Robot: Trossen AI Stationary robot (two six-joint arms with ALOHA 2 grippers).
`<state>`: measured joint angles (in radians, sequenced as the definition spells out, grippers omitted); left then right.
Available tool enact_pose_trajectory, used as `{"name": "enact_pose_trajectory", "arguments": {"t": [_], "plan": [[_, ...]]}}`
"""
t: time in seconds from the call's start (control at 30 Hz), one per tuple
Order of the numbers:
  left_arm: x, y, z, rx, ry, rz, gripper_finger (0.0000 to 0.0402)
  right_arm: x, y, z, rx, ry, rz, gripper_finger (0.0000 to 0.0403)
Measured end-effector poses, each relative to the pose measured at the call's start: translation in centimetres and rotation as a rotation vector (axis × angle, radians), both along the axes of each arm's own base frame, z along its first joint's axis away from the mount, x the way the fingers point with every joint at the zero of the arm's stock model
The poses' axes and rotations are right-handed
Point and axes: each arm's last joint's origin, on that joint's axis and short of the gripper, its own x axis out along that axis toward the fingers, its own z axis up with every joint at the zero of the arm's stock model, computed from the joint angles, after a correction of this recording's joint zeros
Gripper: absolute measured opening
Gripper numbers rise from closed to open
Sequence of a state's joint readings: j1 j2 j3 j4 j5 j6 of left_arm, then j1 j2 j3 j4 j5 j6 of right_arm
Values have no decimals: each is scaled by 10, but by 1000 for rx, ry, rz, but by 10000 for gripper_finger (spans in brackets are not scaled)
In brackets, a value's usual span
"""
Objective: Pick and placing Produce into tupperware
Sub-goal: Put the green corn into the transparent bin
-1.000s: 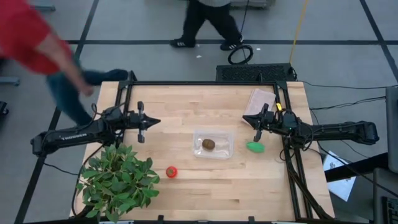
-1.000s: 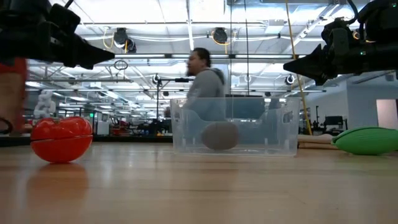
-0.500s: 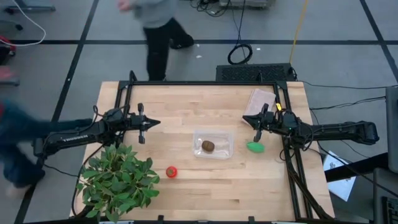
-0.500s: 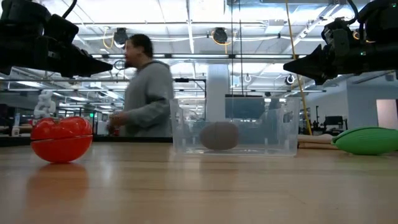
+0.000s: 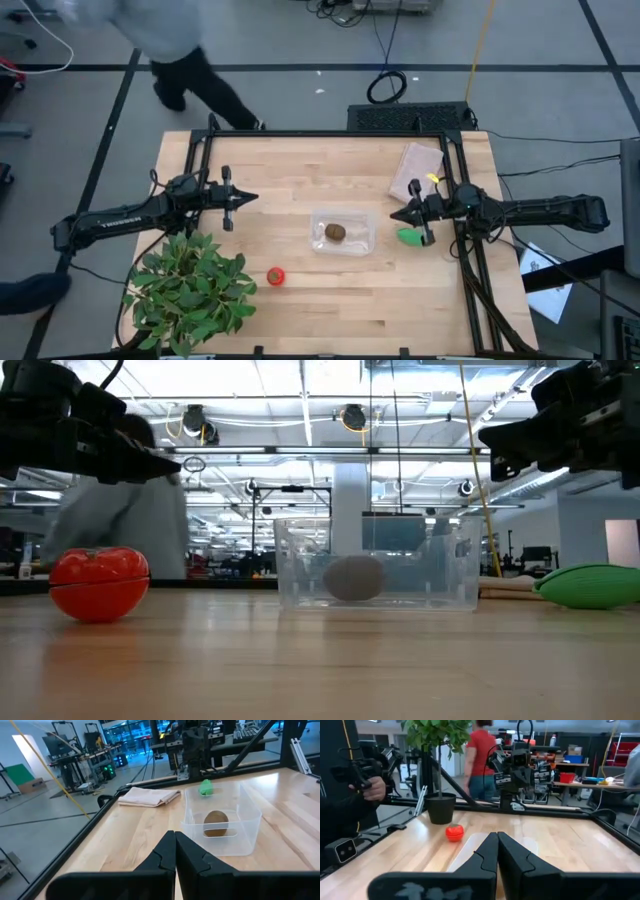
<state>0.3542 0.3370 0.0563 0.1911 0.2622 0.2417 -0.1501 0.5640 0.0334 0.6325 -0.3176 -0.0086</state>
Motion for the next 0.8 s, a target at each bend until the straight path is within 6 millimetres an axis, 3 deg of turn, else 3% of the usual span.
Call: {"name": "enact_pose_trajectory", "arguments": {"t": [0.2, 0.53, 0.8], "plan": [[0, 0, 0, -1, 0, -1, 1, 0, -3, 1, 10, -11, -112, 0], [0, 0, 0, -1, 3, -3, 4, 1, -4, -1, 61, 44, -128, 0], [0, 0, 0, -3, 4, -3, 4, 10, -5, 33, 52, 138, -131, 0]]}}
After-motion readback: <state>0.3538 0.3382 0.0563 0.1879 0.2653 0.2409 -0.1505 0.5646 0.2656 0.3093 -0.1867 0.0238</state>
